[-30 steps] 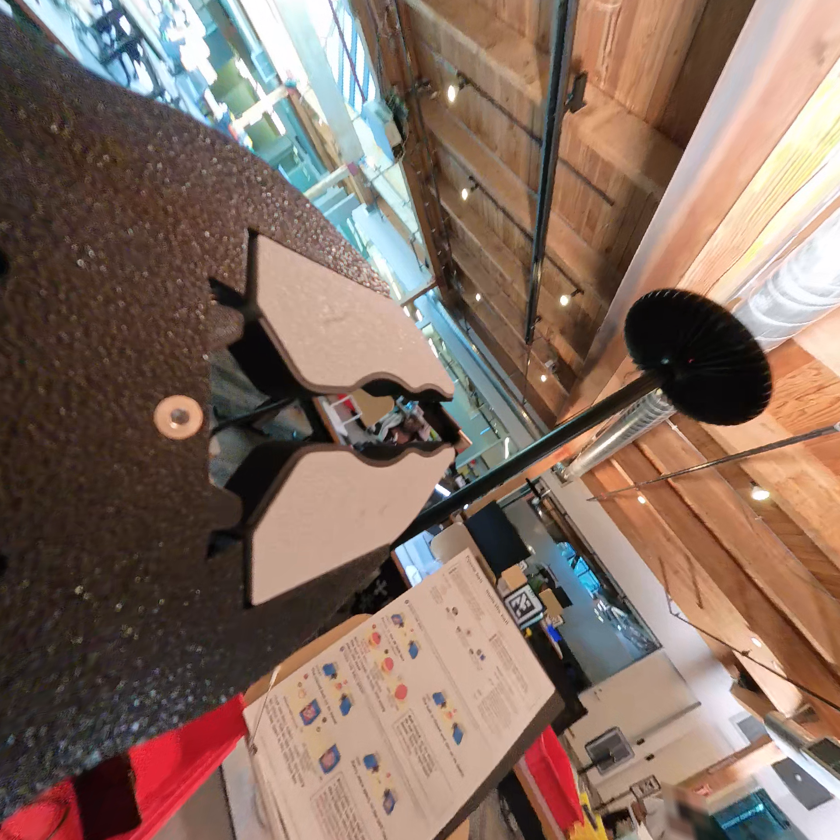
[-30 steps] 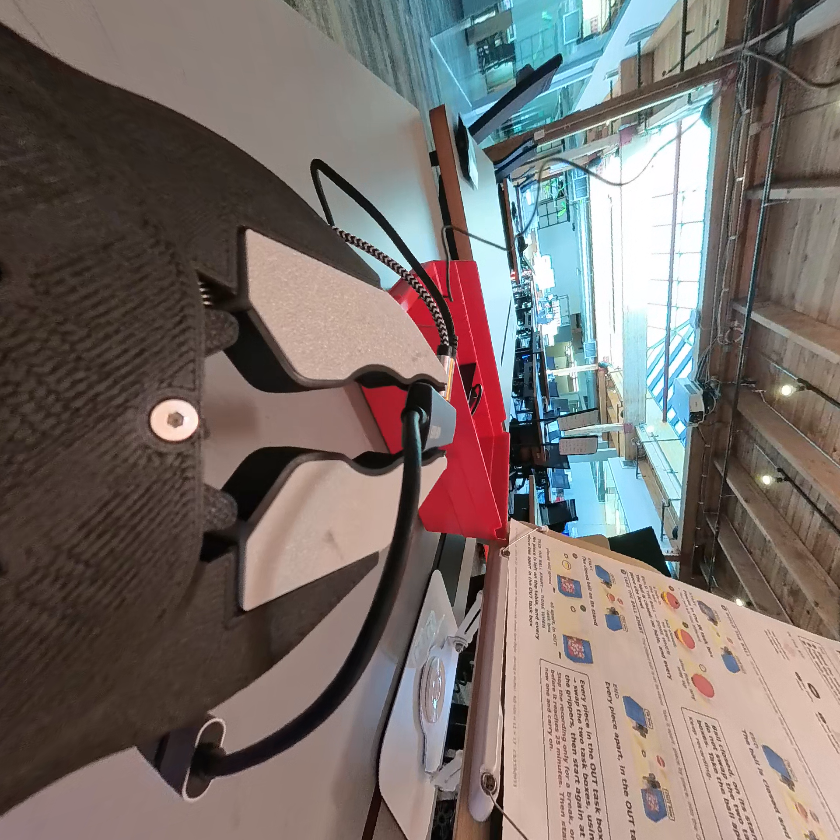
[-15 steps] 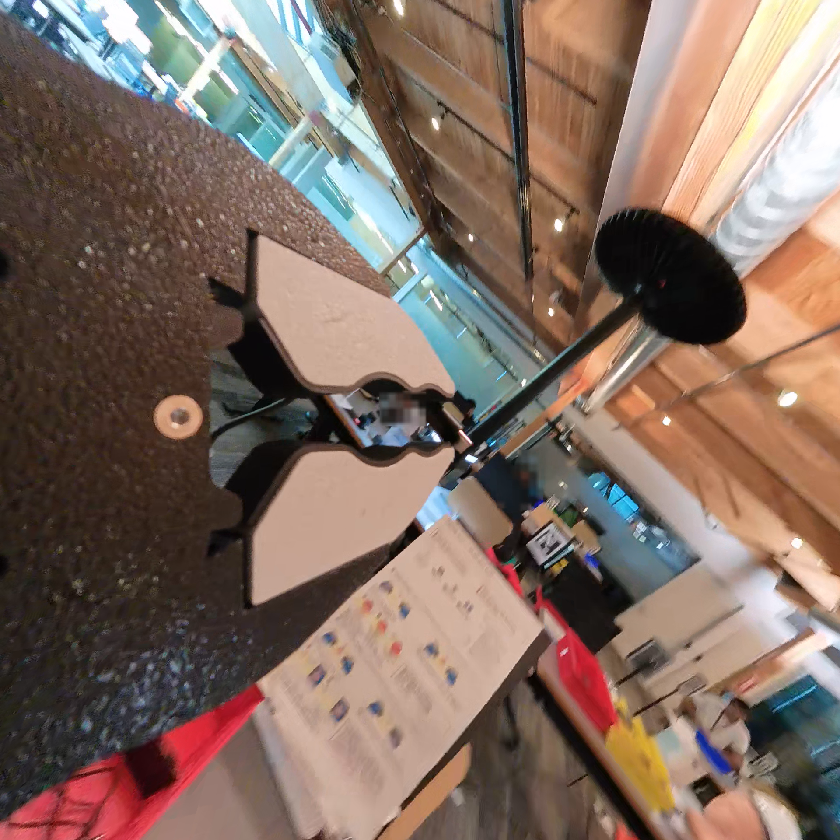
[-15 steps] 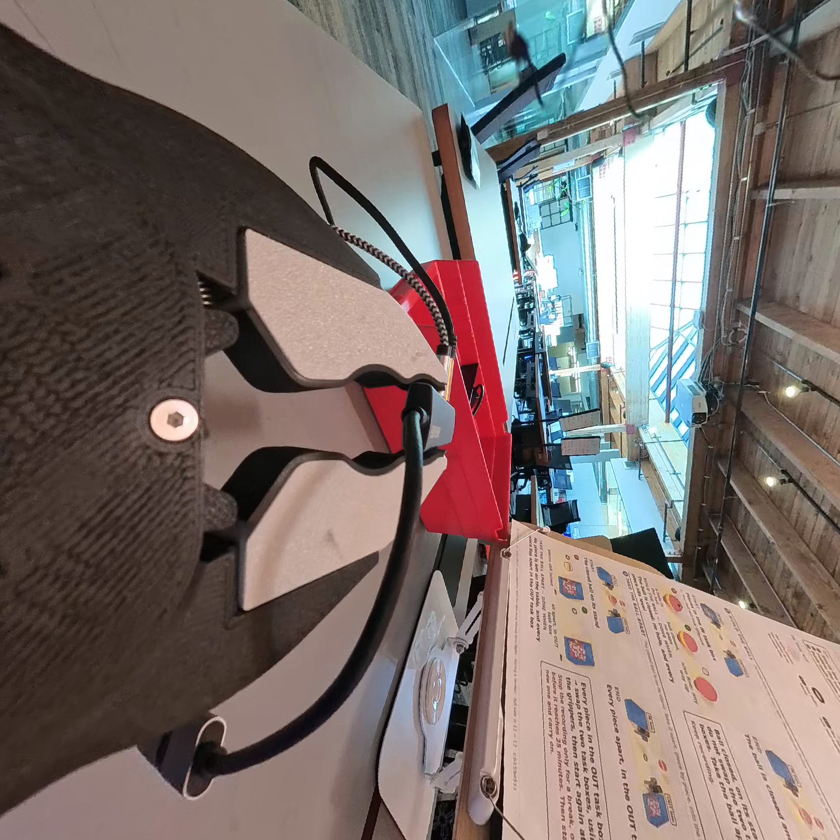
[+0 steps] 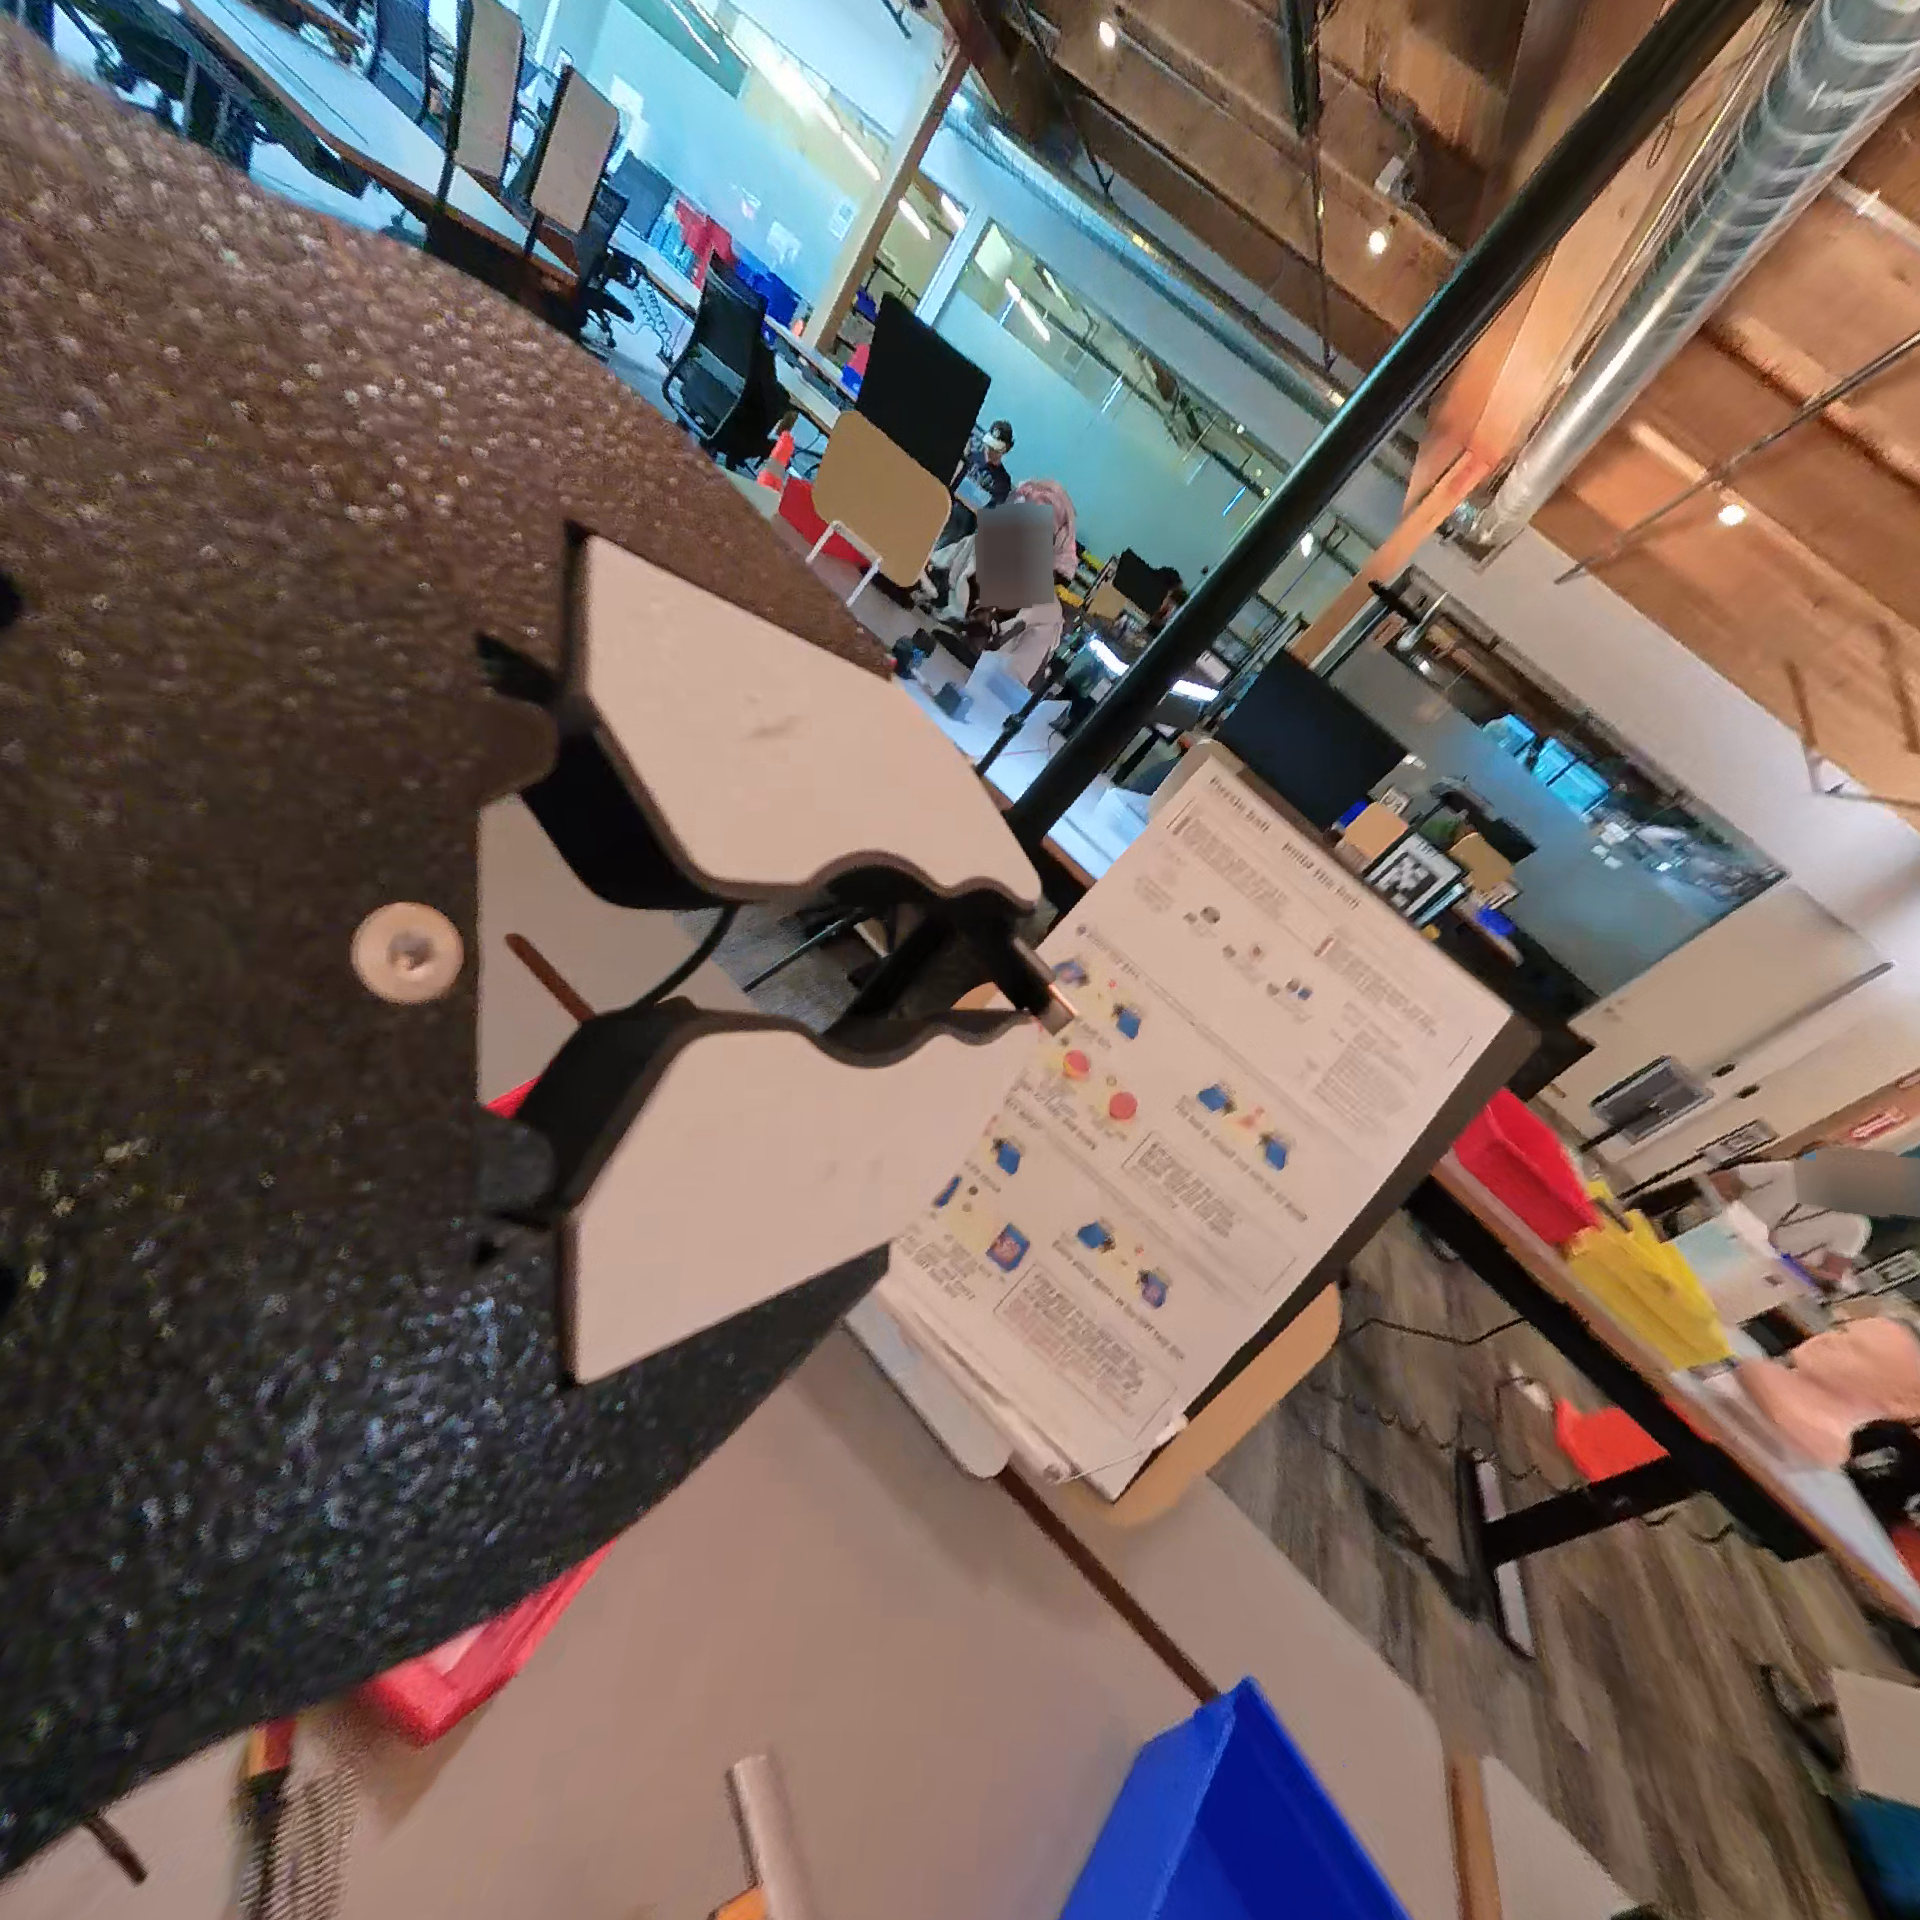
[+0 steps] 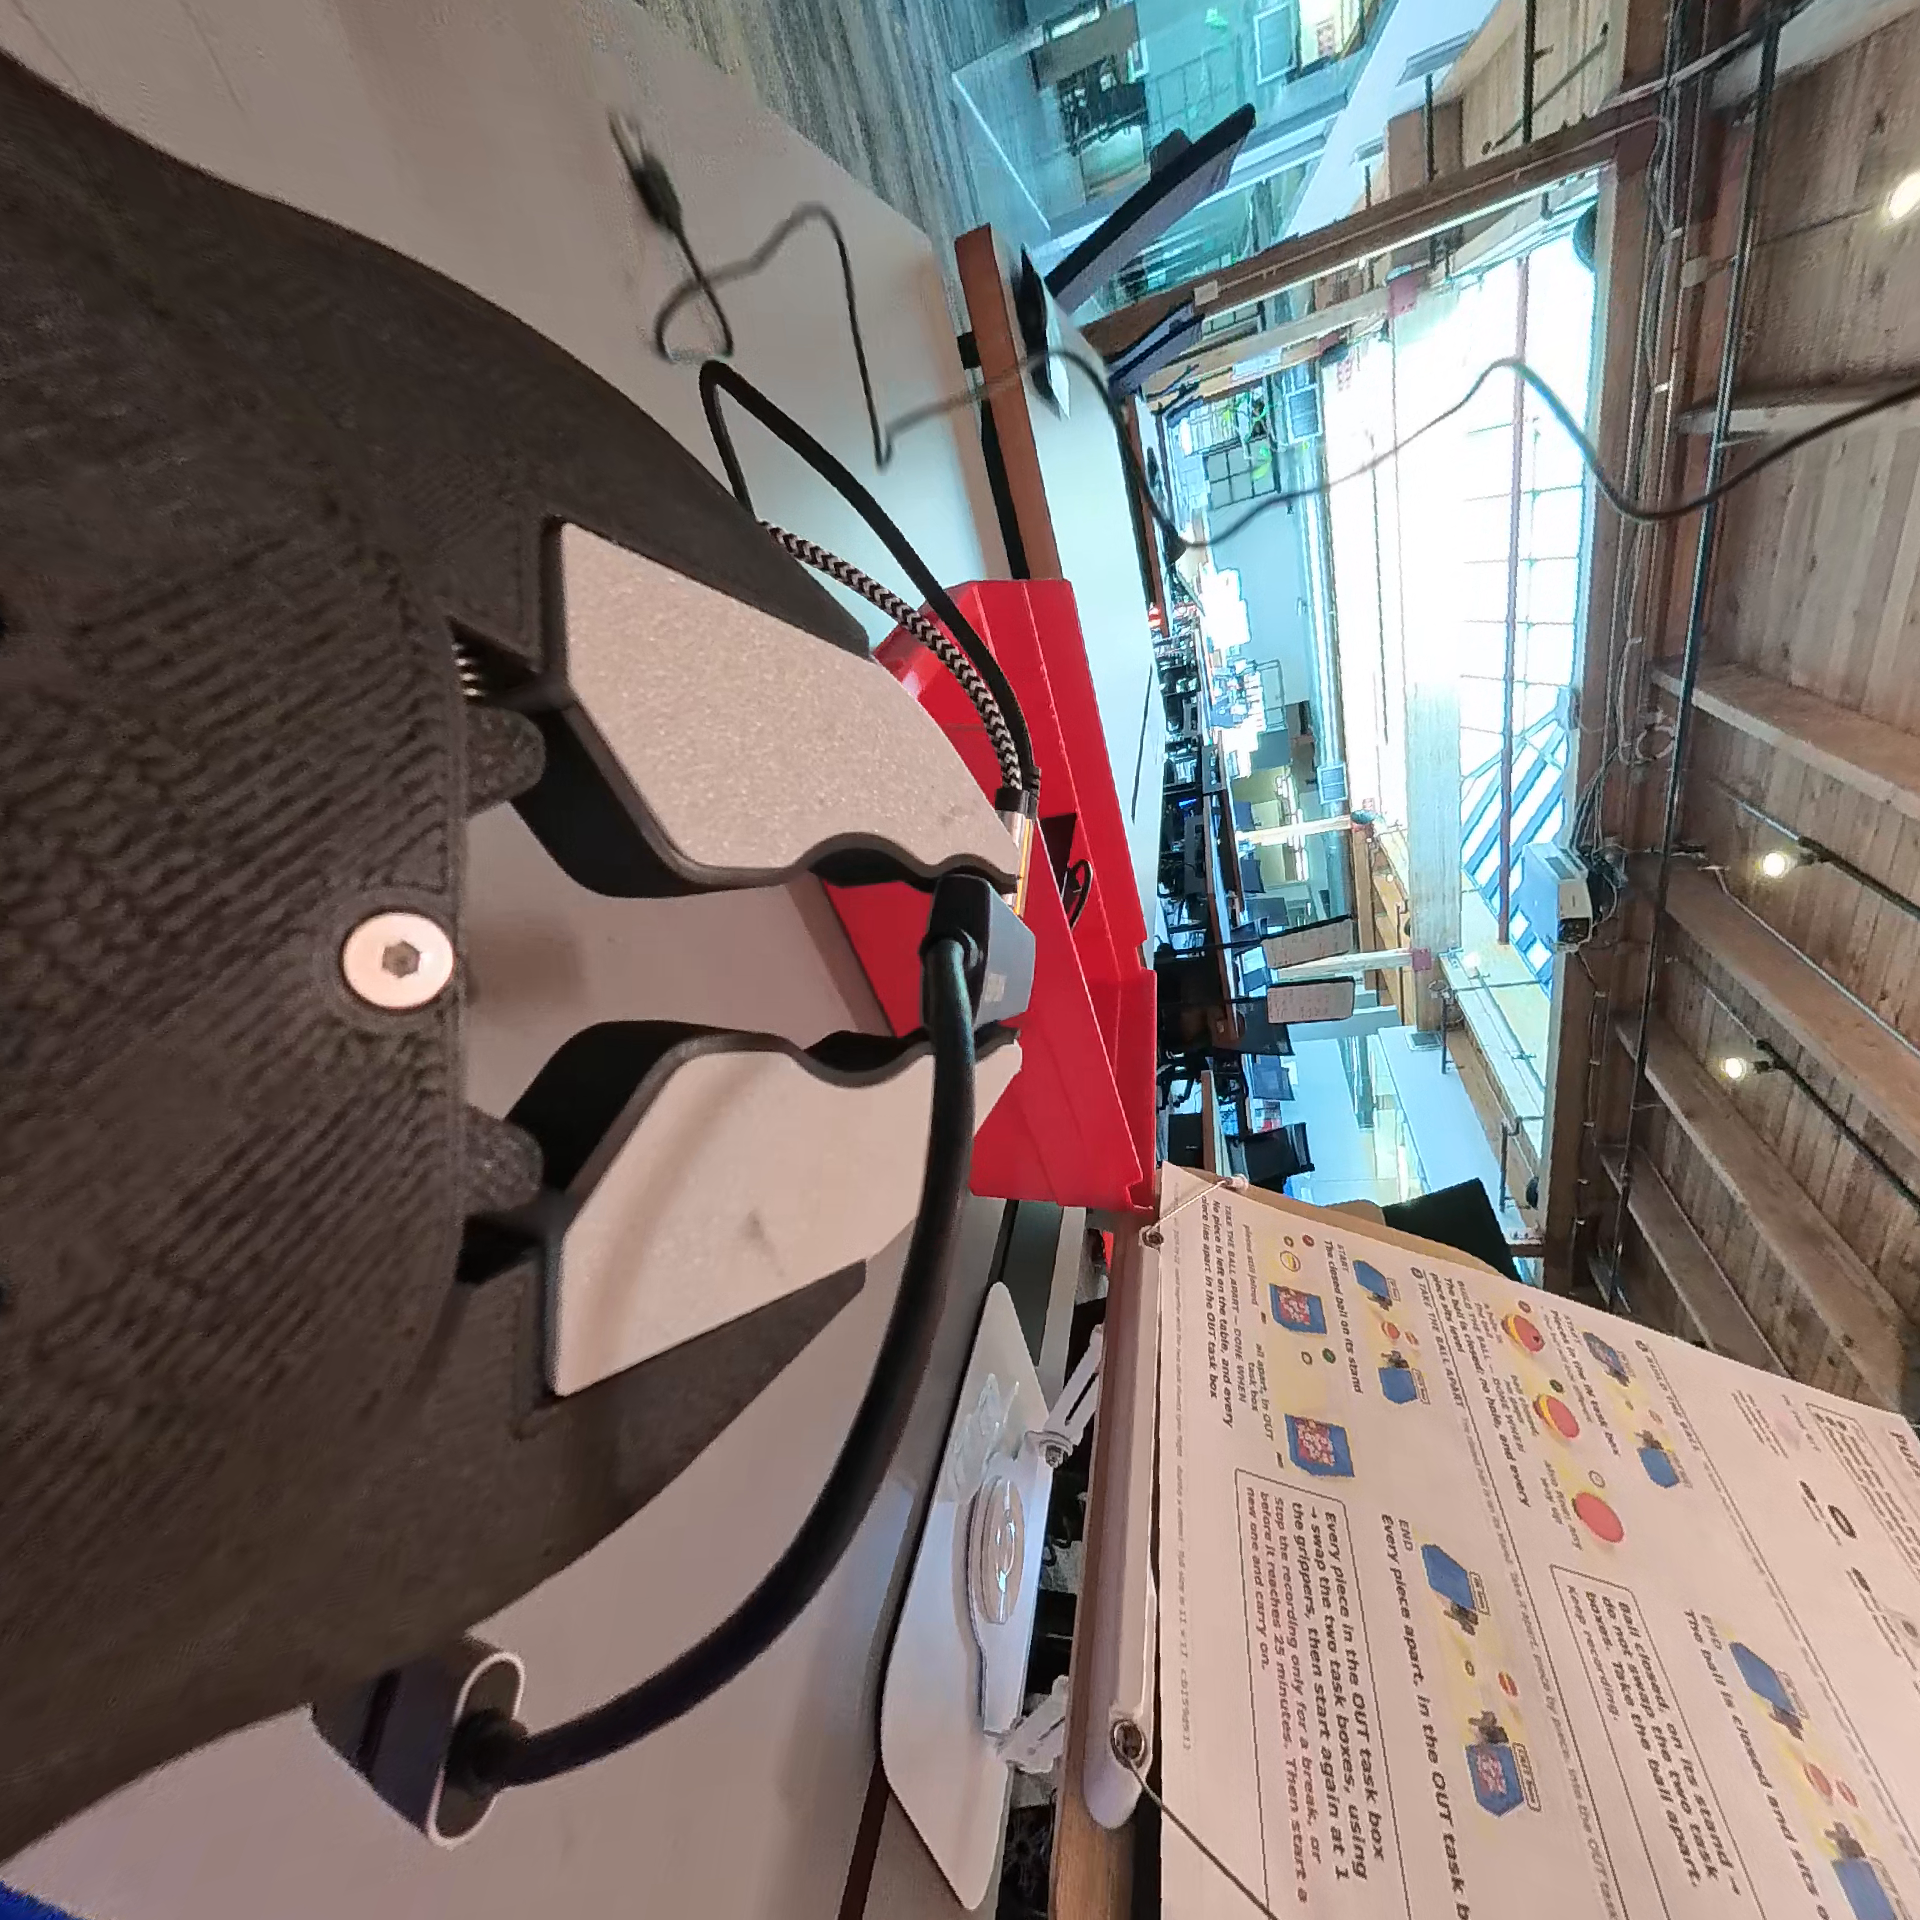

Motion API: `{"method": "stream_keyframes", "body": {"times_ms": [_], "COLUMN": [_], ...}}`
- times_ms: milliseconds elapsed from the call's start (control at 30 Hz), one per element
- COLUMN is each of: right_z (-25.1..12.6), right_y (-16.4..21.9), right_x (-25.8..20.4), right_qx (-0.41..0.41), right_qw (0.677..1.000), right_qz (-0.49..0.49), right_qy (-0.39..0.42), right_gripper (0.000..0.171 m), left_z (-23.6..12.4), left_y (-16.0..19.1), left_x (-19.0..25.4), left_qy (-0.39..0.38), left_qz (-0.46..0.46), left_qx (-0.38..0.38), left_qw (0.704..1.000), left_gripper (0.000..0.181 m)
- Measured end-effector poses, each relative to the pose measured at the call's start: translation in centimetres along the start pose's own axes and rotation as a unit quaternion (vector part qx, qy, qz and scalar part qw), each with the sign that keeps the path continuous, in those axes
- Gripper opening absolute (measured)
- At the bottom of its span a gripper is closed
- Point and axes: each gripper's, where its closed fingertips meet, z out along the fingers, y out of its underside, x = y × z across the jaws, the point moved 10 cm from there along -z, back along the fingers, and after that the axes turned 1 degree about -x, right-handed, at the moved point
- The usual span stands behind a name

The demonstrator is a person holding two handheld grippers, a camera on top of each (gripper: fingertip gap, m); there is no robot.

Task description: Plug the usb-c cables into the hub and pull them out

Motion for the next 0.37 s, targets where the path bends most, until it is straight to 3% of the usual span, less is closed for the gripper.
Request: {"method": "stream_keyframes", "body": {"times_ms": [133, 233, 367], "right_z": [0.0, 0.0, -0.2], "right_y": [0.0, 0.0, -0.1], "right_x": [0.0, 0.1, 0.3], "right_qx": [-0.003, -0.003, -0.002], "right_qw": [1.000, 1.000, 1.000], "right_qz": [-0.003, -0.003, -0.012], "right_qy": [-0.001, 0.001, 0.016], "right_gripper": [0.024, 0.024, 0.024], "left_z": [-0.4, -0.4, -0.4], "left_y": [-1.4, -0.7, 3.8], "left_x": [-1.9, -0.7, 5.0], "left_qy": [0.002, 0.092, 0.234], "left_qz": [-0.046, -0.081, -0.043], "left_qx": [0.032, 0.025, -0.057], "left_qw": [0.998, 0.992, 0.970], "left_gripper": [0.016, 0.016, 0.016]}}
